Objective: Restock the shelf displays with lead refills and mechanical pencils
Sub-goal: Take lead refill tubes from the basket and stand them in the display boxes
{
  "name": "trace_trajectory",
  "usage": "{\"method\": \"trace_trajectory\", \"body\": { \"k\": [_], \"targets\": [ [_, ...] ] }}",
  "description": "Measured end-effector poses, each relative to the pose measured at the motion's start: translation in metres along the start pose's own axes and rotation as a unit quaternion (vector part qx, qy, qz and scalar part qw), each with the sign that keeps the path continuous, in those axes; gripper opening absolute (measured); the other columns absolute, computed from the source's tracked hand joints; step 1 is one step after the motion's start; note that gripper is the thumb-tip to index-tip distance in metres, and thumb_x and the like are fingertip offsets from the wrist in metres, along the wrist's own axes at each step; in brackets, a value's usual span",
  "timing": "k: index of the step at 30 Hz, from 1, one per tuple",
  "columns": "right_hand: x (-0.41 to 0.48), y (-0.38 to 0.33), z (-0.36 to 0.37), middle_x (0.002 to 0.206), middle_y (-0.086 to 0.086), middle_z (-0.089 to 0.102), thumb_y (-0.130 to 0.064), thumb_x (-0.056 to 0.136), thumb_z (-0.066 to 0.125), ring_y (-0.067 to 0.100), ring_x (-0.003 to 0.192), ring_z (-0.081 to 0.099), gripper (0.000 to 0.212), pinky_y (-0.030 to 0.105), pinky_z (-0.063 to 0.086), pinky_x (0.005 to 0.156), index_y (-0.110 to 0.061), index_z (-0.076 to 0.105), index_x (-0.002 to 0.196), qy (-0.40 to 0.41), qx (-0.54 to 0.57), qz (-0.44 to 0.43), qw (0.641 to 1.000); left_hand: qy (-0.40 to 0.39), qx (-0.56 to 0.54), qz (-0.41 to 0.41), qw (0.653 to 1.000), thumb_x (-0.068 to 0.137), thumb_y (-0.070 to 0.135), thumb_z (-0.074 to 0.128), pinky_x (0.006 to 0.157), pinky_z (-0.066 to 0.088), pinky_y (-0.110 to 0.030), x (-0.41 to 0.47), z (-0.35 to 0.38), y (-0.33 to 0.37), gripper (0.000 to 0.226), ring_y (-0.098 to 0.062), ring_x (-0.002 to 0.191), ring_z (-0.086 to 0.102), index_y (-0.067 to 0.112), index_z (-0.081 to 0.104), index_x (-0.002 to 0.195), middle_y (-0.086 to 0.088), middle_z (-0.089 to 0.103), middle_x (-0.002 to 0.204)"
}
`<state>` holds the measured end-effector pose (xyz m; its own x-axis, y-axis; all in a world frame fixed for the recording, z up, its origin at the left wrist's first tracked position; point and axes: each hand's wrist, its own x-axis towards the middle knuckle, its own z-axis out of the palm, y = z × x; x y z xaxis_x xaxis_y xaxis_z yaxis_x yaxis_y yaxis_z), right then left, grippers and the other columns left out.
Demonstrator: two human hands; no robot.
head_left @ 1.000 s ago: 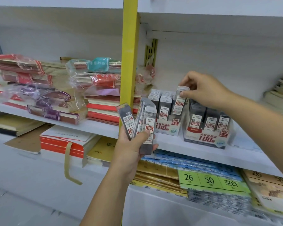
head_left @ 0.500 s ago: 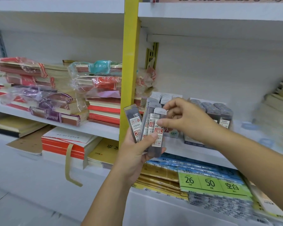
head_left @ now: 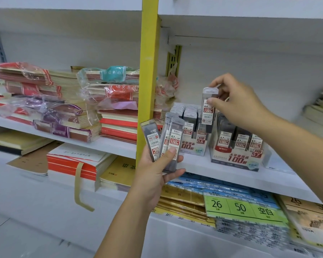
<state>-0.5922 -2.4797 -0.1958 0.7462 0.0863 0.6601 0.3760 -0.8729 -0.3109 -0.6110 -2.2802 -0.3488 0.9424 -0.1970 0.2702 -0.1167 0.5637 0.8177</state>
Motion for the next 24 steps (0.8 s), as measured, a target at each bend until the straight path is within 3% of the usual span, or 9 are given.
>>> {"method": "trace_trajectory", "body": {
  "k": [4, 9, 12, 15, 17, 20, 22, 24],
  "targets": [
    [0.005, 0.003, 0.005, 0.083, -0.015, 0.062, -0.025, 0.086, 0.071, -0.005, 0.071, 0.056, 0.029, 0.017, 0.037, 0.058, -0.036, 0.047, 0.099, 0.01, 0.0, 0.015, 1.0, -0.009, 0.0, -0.007, 1.0, 0.072, 0.032, 0.078, 0.064, 0.061, -0.031, 0.0, -0.001, -0.001, 0.03, -0.019, 0.096, 0.075, 0.046, 0.071, 0.097, 0.006, 0.077, 0.104],
    [-0.001, 0.008, 0.019, 0.086, -0.014, 0.059, -0.027, 0.082, 0.075, 0.006, 0.083, 0.057, 0.026, 0.023, 0.042, 0.062, -0.032, 0.054, 0.096, -0.082, -0.032, 0.046, 0.995, -0.009, -0.001, -0.009, 1.0, 0.071, 0.032, 0.079, 0.065, 0.061, -0.031, 0.0, -0.002, -0.001, 0.037, -0.02, 0.097, 0.075, 0.041, 0.069, 0.106, 0.003, 0.077, 0.106],
    [-0.002, 0.007, 0.019, 0.092, -0.012, 0.056, -0.033, 0.086, 0.069, 0.013, 0.101, 0.046, 0.013, 0.028, 0.038, 0.072, -0.03, 0.061, 0.096, -0.106, -0.114, 0.054, 0.986, -0.016, -0.002, -0.009, 1.0, 0.07, 0.032, 0.08, 0.066, 0.061, -0.031, -0.002, -0.001, 0.0, 0.041, -0.021, 0.101, 0.074, 0.039, 0.068, 0.109, 0.002, 0.076, 0.109],
    [-0.007, -0.004, 0.014, 0.104, -0.01, 0.058, -0.044, 0.092, 0.056, 0.014, 0.108, 0.04, 0.019, 0.033, 0.034, 0.088, -0.03, 0.066, 0.102, -0.043, -0.229, -0.025, 0.972, -0.017, 0.002, -0.013, 1.0, 0.064, 0.036, 0.083, 0.066, 0.061, -0.031, -0.002, 0.0, 0.002, 0.043, -0.019, 0.099, 0.074, 0.041, 0.071, 0.104, 0.002, 0.076, 0.108],
    [-0.02, -0.02, 0.012, 0.096, -0.016, 0.058, -0.049, 0.09, 0.053, 0.008, 0.098, 0.049, 0.021, 0.026, 0.038, 0.081, -0.033, 0.065, 0.096, -0.049, -0.121, -0.041, 0.991, -0.023, 0.008, -0.014, 1.0, 0.063, 0.039, 0.083, 0.066, 0.06, -0.029, -0.002, 0.0, 0.002, 0.038, -0.017, 0.097, 0.075, 0.043, 0.073, 0.099, 0.002, 0.077, 0.106],
    [-0.045, -0.04, 0.022, 0.083, -0.011, 0.069, -0.053, 0.078, 0.067, 0.002, 0.076, 0.065, 0.027, 0.023, 0.052, 0.067, -0.034, 0.058, 0.094, -0.151, 0.111, 0.05, 0.981, -0.038, 0.013, -0.018, 0.999, 0.066, 0.037, 0.082, 0.064, 0.06, -0.028, -0.004, 0.002, 0.004, 0.034, -0.016, 0.095, 0.075, 0.044, 0.073, 0.098, 0.003, 0.076, 0.106],
    [-0.054, -0.04, 0.029, 0.081, 0.0, 0.072, -0.04, 0.076, 0.077, 0.012, 0.073, 0.07, 0.034, 0.028, 0.055, 0.067, -0.026, 0.054, 0.097, -0.147, 0.192, 0.095, 0.966, -0.041, 0.019, -0.021, 0.999, 0.066, 0.038, 0.082, 0.063, 0.06, -0.027, -0.007, 0.005, 0.004, 0.035, -0.017, 0.096, 0.075, 0.045, 0.073, 0.099, 0.003, 0.076, 0.107],
    [-0.055, -0.039, 0.03, 0.078, 0.003, 0.073, -0.029, 0.078, 0.079, 0.016, 0.07, 0.071, 0.033, 0.024, 0.053, 0.06, -0.021, 0.053, 0.097, -0.124, 0.234, 0.115, 0.957, -0.038, 0.022, -0.022, 0.999, 0.067, 0.044, 0.08, 0.062, 0.06, -0.028, -0.009, 0.008, 0.005, 0.035, -0.018, 0.099, 0.075, 0.045, 0.072, 0.101, 0.003, 0.076, 0.11]
  ]
}}
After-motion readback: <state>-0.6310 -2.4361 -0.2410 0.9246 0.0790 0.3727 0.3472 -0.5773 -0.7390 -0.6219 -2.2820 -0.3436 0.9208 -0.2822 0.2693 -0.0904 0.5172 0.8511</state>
